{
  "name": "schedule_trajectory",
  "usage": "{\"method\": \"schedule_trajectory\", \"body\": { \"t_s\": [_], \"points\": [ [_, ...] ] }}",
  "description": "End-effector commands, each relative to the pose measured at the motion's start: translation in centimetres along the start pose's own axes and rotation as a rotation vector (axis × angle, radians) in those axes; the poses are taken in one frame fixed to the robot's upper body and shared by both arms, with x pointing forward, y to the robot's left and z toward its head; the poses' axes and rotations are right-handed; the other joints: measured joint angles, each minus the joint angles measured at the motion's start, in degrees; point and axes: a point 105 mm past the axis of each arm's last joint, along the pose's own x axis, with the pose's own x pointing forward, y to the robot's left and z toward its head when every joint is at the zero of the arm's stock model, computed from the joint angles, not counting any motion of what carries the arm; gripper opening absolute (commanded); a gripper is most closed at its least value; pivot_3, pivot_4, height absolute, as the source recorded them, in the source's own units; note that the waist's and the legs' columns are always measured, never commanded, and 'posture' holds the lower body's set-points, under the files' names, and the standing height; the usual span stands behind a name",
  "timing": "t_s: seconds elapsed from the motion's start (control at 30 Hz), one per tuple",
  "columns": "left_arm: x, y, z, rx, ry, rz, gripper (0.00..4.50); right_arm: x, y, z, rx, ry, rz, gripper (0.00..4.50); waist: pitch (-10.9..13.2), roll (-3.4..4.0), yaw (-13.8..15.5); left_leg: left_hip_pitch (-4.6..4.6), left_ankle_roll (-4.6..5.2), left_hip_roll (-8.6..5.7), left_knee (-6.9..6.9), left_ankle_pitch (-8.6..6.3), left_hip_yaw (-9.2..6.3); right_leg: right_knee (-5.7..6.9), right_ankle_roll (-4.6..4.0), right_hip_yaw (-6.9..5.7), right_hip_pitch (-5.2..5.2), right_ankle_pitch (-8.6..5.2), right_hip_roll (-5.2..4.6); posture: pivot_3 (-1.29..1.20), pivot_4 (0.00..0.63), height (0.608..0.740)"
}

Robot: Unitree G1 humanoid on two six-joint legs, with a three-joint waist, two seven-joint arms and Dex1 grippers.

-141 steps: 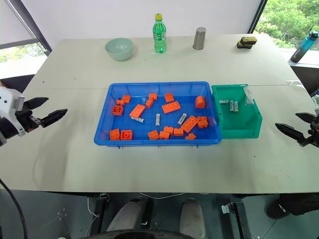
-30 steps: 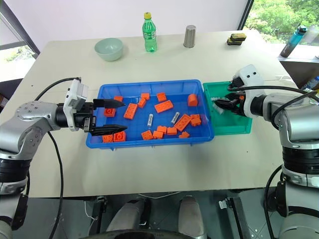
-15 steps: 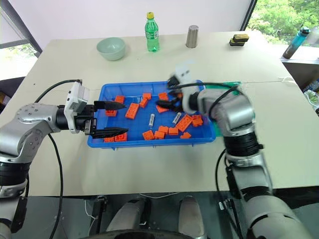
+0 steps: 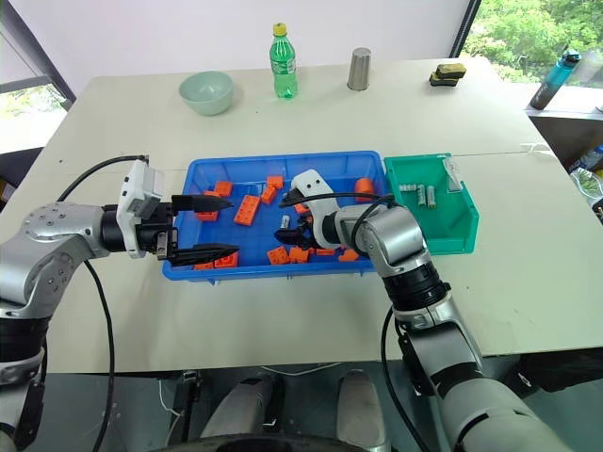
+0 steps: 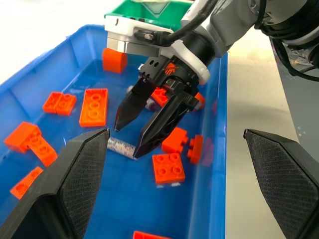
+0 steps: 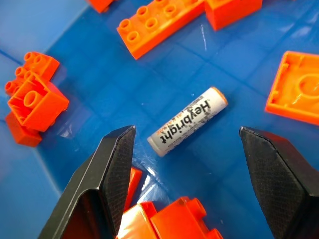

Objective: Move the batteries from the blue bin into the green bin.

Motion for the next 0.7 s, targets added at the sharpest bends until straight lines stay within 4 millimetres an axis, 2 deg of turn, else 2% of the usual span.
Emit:
{"method": "schedule_trajectory", "body": {
  "t_s": [0.03,0.23,0.33,0.5,0.63,0.7],
  "points": [
    [-0.5,0.0,1.1,0.051,-0.012,0.014,4.5,0.6,0.1,0.6,-0.012,-0.025,0.0,3.4,0.0,0.0,0.05,0.0,0.0,0.0,0.0,0.0,0.0,0.0,0.0,0.0,0.01,0.0,0.0,0.0,0.15,0.727],
    [-0.5,0.1,1.2,0.06,-0.013,0.017,4.5,1.8,-0.3,0.0,-0.02,-0.013,-0.013,3.4,-0.02,-0.02,0.0,0.02,0.0,0.0,0.02,0.0,0.0,0.01,0.0,0.0,0.02,0.0,0.0,0.0,0.15,0.727],
    [-0.6,0.2,1.3,0.063,-0.014,0.021,4.5,1.6,-0.4,-0.2,-0.021,-0.016,-0.007,2.62,-0.02,-0.02,0.02,0.03,0.0,0.0,0.03,0.0,0.0,0.01,0.0,0.0,0.04,0.0,0.0,0.0,0.15,0.727],
    [-0.7,0.3,1.1,0.062,-0.011,0.024,4.5,0.7,0.2,0.6,-0.035,-0.031,0.014,0.4,-0.02,-0.02,-0.02,0.03,0.0,0.0,0.01,0.0,0.0,0.01,0.0,0.0,0.02,0.0,0.0,0.0,0.15,0.727],
    [-0.4,0.2,1.0,0.057,-0.014,0.011,4.5,-0.8,0.8,2.8,-0.024,-0.09,0.048,0.4,-0.02,-0.02,0.01,0.03,0.0,0.0,0.01,0.0,0.0,0.02,0.0,0.0,0.02,0.0,0.0,0.0,0.15,0.727],
    [-0.2,0.1,1.0,0.054,-0.02,0.003,4.5,-2.2,1.0,4.5,-0.025,-0.136,0.066,0.4,-0.02,-0.02,0.05,0.03,0.0,0.0,0.01,0.0,0.0,0.02,0.0,0.0,0.02,0.0,0.0,0.0,0.15,0.727]
  ]
}}
